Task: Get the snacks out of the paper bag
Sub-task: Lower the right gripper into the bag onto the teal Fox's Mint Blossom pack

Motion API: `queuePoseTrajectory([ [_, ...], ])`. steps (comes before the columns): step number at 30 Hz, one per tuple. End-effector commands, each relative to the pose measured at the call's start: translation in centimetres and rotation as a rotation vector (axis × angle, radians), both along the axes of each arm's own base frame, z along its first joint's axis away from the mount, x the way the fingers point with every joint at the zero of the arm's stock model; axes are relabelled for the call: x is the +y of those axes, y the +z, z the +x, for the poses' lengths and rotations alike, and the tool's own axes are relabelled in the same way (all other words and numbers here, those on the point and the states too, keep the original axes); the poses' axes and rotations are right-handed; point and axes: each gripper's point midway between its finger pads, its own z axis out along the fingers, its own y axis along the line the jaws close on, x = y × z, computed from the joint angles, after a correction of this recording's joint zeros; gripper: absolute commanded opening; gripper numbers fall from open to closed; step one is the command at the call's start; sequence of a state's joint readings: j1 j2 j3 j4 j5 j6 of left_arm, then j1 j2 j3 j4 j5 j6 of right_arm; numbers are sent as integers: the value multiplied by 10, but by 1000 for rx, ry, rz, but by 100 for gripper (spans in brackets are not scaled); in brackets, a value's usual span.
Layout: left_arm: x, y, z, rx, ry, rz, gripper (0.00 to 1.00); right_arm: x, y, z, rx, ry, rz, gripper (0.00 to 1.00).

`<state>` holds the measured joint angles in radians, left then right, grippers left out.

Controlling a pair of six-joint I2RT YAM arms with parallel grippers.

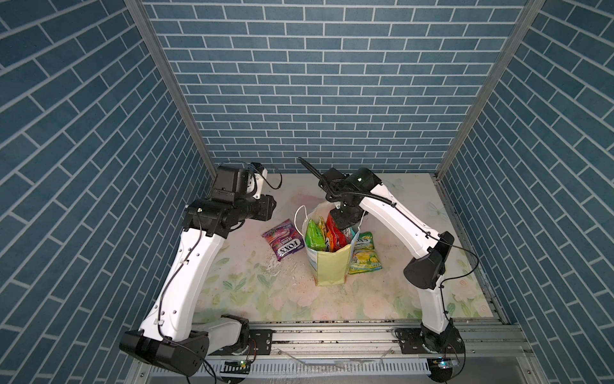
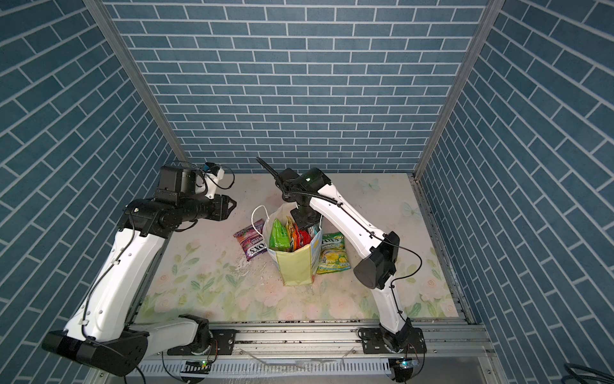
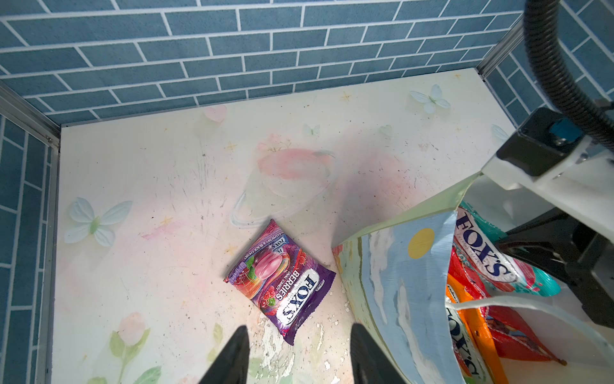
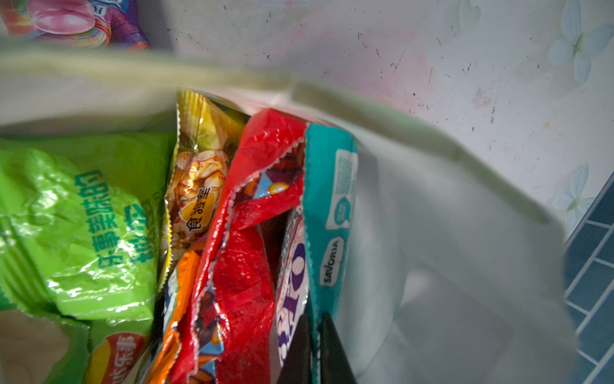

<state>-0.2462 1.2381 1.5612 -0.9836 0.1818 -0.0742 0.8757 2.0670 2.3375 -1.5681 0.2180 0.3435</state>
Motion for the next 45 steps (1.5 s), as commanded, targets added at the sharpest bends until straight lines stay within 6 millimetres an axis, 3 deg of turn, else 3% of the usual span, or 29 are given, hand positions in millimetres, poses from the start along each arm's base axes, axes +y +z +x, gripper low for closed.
queuePoseTrajectory([
  [1,2,3,-3,0,0,2,51,0,-1,2,1,-13,6,7],
  [15,0,3,-6,13,-14,-9,50,2,31,6,-101,-15,106,0],
  [24,-27,-23,-37,160,-120,-67,43,4,45,5,-135,-12,170,0],
  [31,-34,-7,-58,139,-162,-91,48,6,64,6,-180,-16,230,0],
  [37,-58,-12,-66,179,-230,-134,48,6,91,3,-227,-19,313,0],
  [45,-72,-11,-69,189,-268,-165,48,4,108,-1,-255,-24,369,0],
])
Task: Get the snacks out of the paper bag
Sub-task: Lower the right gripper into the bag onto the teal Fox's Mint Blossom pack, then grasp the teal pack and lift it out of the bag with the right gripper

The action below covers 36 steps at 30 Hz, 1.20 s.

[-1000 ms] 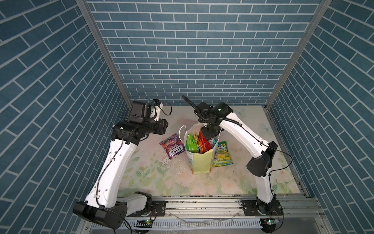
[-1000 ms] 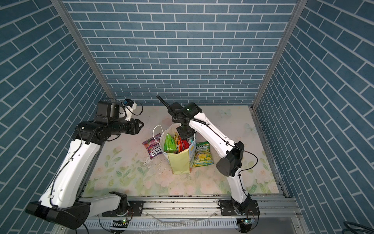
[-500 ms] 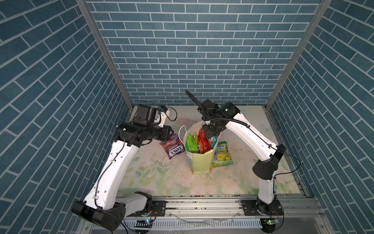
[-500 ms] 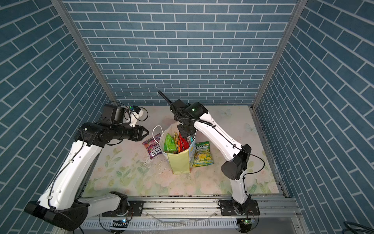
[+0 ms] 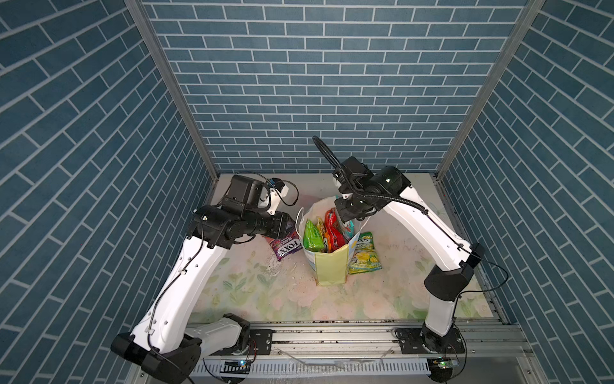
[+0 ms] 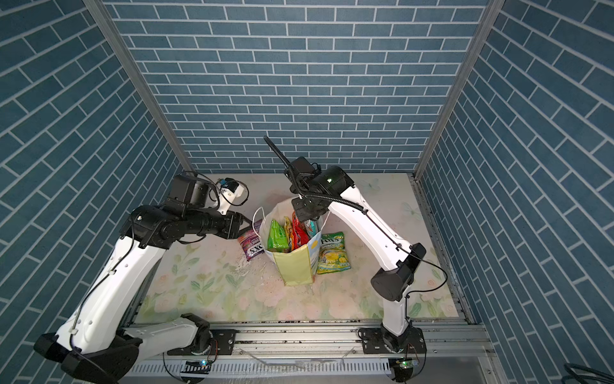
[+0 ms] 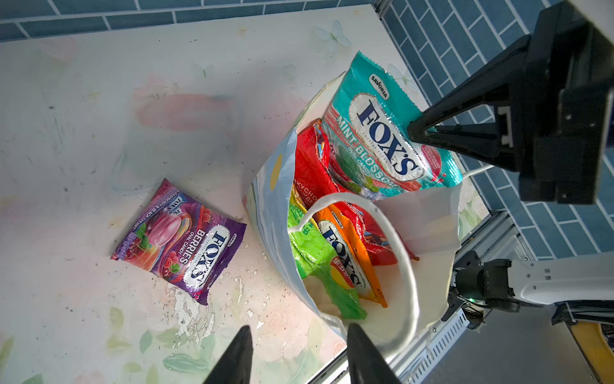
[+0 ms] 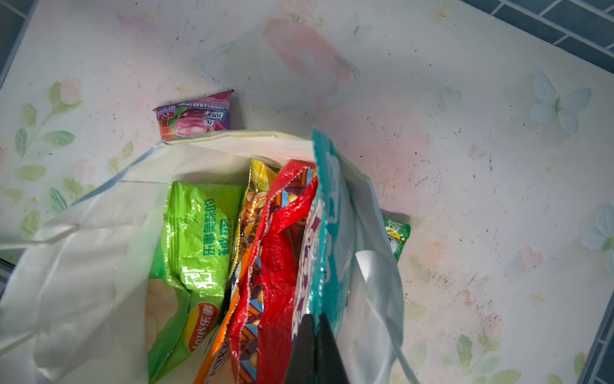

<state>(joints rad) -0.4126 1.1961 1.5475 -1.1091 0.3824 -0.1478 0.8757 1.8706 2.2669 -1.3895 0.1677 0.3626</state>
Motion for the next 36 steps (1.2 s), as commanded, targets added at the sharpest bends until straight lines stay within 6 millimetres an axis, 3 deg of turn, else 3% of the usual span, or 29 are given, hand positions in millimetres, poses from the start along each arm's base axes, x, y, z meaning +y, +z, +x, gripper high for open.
queuePoseTrajectory([
  [1,-6,-2,0,19,-12,-21,48,-6,41,2,-100,-27,109,0],
  [11,-12,-4,7,19,-11,-28,45,-7,52,0,-124,-20,131,0],
  [20,-12,7,6,-4,-14,-39,46,-5,56,2,-140,-16,147,0],
  [28,-9,5,8,-7,-4,-18,46,10,86,0,-197,32,286,0],
  [36,-4,7,15,-35,25,15,46,3,123,-9,-283,65,373,0],
])
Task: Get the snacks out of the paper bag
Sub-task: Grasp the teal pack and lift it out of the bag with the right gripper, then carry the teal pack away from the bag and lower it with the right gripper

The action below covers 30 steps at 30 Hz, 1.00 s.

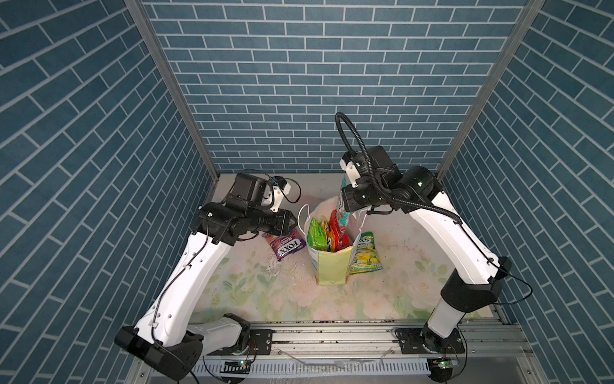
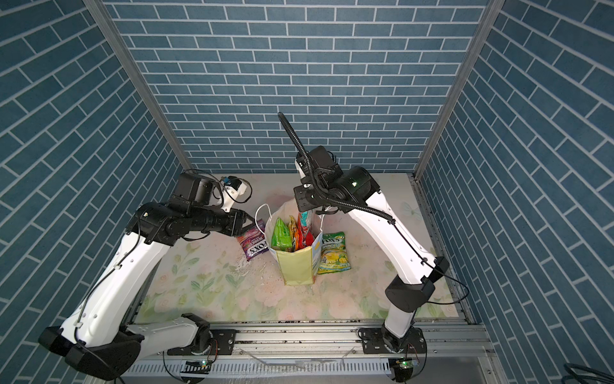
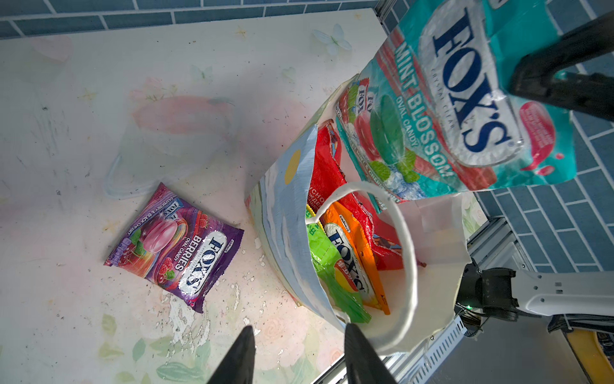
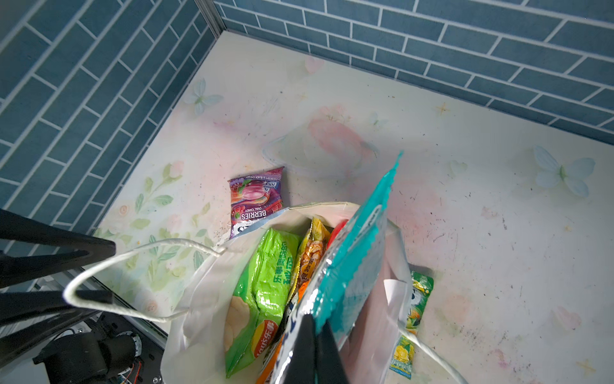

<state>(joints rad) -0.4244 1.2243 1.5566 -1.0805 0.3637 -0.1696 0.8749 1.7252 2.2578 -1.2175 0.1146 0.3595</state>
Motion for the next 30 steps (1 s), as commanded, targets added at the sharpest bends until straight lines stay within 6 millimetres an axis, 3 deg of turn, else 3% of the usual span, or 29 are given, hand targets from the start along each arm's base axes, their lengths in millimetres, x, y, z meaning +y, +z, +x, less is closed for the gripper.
queuePoseTrajectory([
  [1,2,9,6,-37,11,19,46,-4,52,-7,-137,39,137,0],
  [9,5,17,12,-68,19,46,47,-31,118,-27,-346,51,319,0],
  [12,8,19,14,-83,28,63,48,-61,146,-30,-471,-31,363,0],
  [17,10,22,15,-99,35,70,49,-138,174,-33,-644,-304,367,0],
  [20,10,23,16,-103,35,72,49,-178,172,-41,-677,-434,317,0],
  [23,11,25,17,-107,34,77,49,-214,158,-49,-662,-553,234,0],
  [27,12,28,20,-118,39,86,49,-255,125,-62,-588,-687,87,0],
  [30,11,31,22,-125,40,86,49,-272,98,-71,-515,-733,-3,0],
])
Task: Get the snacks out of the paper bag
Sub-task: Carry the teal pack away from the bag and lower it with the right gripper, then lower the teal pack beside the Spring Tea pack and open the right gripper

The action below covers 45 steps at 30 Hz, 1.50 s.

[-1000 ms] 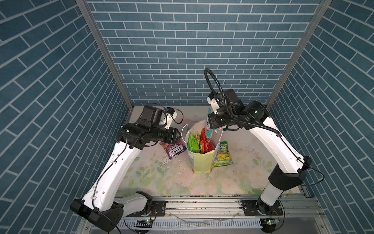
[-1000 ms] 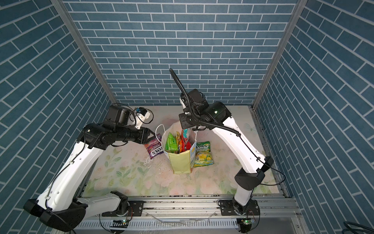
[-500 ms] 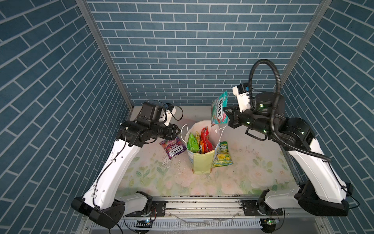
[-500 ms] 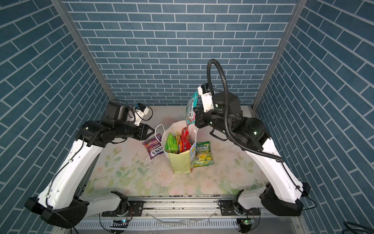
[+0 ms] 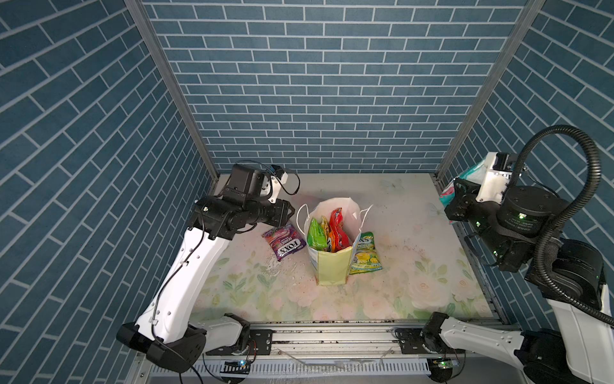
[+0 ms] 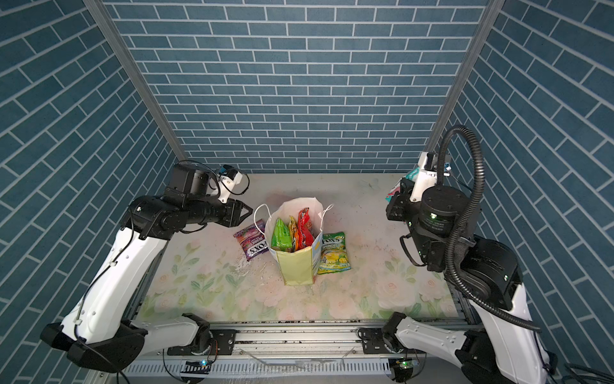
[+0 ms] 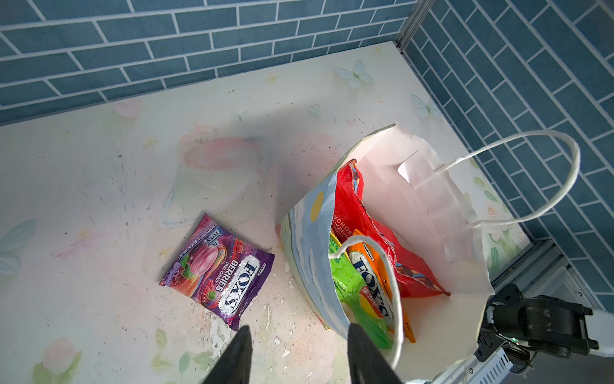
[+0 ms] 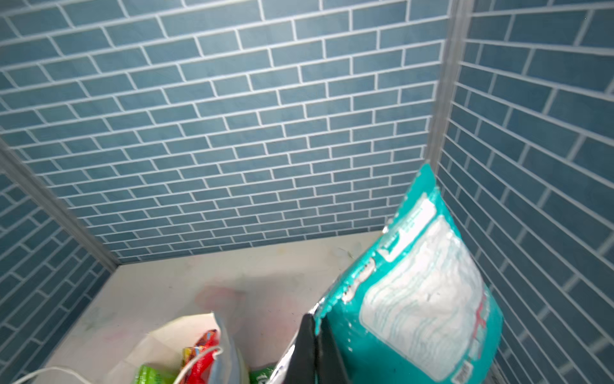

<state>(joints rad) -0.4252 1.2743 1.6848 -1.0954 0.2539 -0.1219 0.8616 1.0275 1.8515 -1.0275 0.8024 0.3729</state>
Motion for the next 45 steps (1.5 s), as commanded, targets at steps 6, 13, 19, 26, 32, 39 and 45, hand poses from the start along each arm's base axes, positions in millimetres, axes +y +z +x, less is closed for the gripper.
queuePoseTrajectory([
  [6,-2,8,7,-15,-5,7,49,-38,-73,-16,216,-168,-88,0],
  [13,-6,7,10,-7,-17,4,49,-33,-115,-11,357,-178,-118,0],
  [19,-6,5,9,-8,-20,1,49,-13,-170,11,556,-156,-129,1],
  [26,-3,3,8,-8,-12,15,49,9,-224,39,702,-84,-14,2],
  [32,1,1,7,-7,-2,22,50,13,-256,58,785,-62,39,1],
  [39,3,0,7,-5,0,24,50,20,-288,77,840,-28,127,1],
  [45,4,-2,7,3,5,29,50,31,-301,88,838,11,203,1],
])
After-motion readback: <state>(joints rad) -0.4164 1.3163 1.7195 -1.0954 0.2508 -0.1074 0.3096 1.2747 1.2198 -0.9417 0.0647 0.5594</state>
